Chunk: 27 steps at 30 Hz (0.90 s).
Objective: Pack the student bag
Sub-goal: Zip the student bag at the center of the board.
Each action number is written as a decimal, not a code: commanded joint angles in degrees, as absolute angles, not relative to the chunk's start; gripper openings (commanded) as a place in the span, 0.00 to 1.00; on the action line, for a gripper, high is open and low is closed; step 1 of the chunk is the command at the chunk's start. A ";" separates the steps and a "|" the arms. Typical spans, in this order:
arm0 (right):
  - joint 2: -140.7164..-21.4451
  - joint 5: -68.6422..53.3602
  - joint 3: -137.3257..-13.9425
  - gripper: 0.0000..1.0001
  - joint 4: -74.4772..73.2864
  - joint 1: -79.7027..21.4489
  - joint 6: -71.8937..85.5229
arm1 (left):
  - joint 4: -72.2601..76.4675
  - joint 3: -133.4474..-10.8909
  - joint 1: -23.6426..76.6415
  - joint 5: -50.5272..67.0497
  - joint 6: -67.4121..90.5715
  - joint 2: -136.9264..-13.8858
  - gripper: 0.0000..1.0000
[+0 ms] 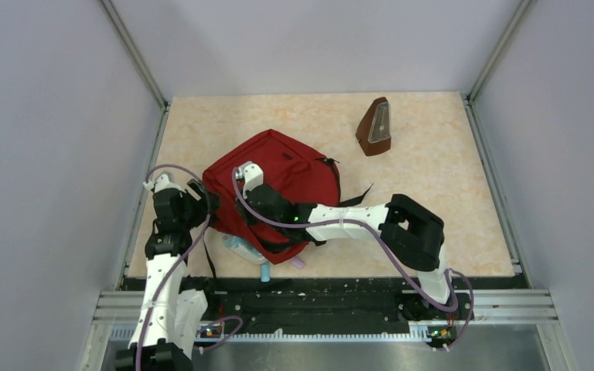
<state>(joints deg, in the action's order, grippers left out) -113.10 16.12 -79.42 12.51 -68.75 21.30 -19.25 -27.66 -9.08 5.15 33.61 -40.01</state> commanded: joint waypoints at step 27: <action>-106.26 1.54 -73.84 0.04 25.44 -69.77 14.07 | -0.53 -24.10 -9.23 22.39 34.19 -53.30 0.56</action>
